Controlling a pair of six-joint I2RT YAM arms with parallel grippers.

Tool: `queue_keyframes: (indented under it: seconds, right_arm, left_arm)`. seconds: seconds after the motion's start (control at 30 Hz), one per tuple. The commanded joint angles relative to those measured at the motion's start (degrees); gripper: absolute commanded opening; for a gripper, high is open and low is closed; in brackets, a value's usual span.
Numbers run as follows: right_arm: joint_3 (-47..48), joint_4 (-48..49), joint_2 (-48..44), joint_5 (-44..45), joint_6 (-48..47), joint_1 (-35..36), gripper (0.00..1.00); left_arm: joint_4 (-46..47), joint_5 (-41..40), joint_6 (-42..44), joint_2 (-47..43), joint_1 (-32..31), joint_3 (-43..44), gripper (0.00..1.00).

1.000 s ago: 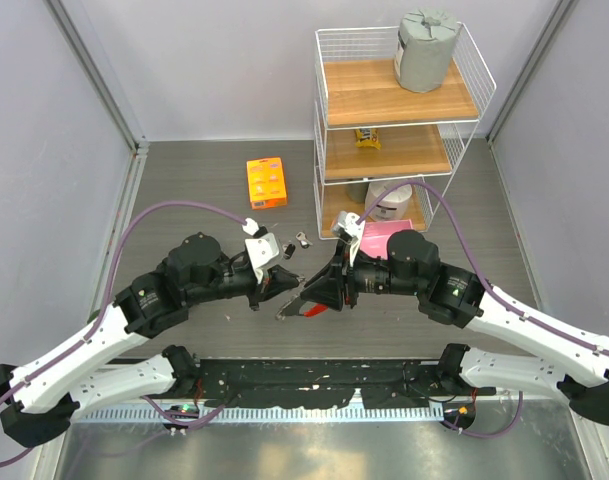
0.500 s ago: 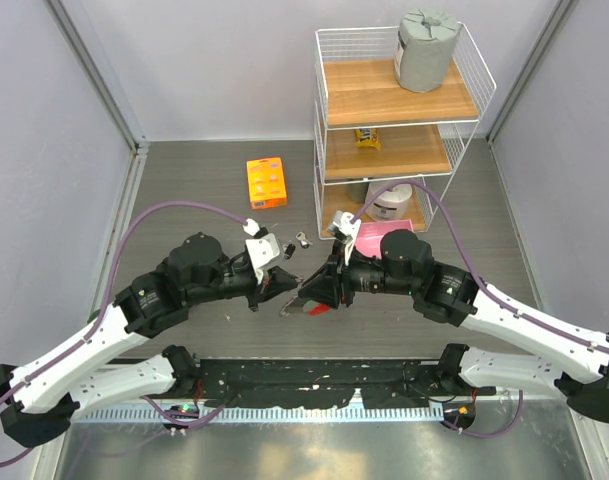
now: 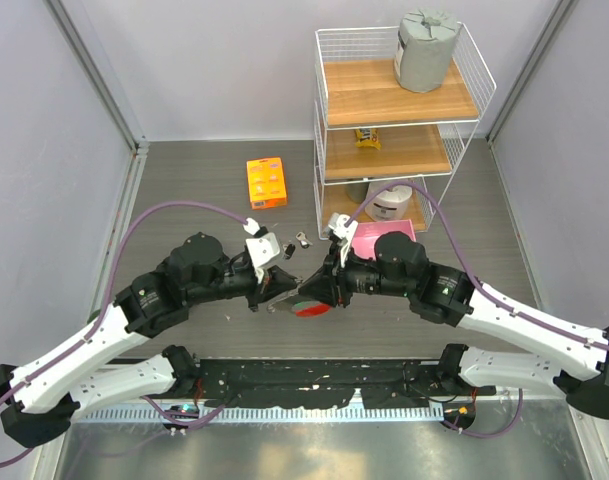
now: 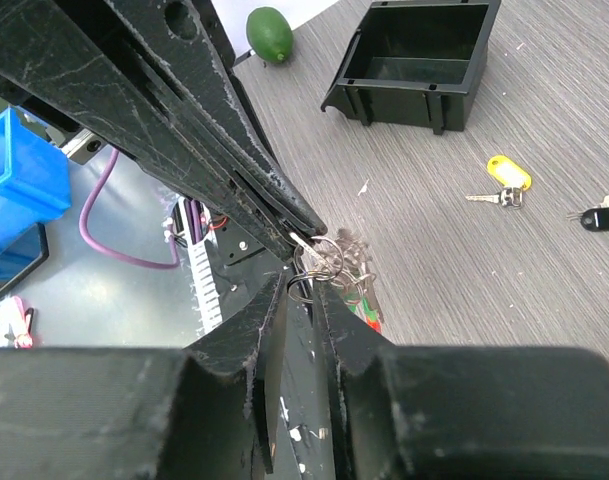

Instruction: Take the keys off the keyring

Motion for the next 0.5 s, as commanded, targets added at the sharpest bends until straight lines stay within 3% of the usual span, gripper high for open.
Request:
queue_keyframes:
  seconds: [0.0, 0.23, 0.47]
  right_arm:
    - [1.55, 1.42, 0.73, 3.4, -2.23, 0.96, 0.22]
    - [2.69, 0.99, 1.96, 7.0, -2.32, 2.98, 0.19]
    - [2.52, 0.72, 0.91, 9.02, -4.6, 4.04, 0.05]
  left_arm:
    - [5.18, 3.41, -1.57, -0.27, -0.41, 2.64, 0.0]
    - [5.62, 3.68, -2.02, 0.43, -0.41, 2.9, 0.0]
    - [4.75, 2.54, -1.93, 0.17, -0.41, 2.9, 0.0]
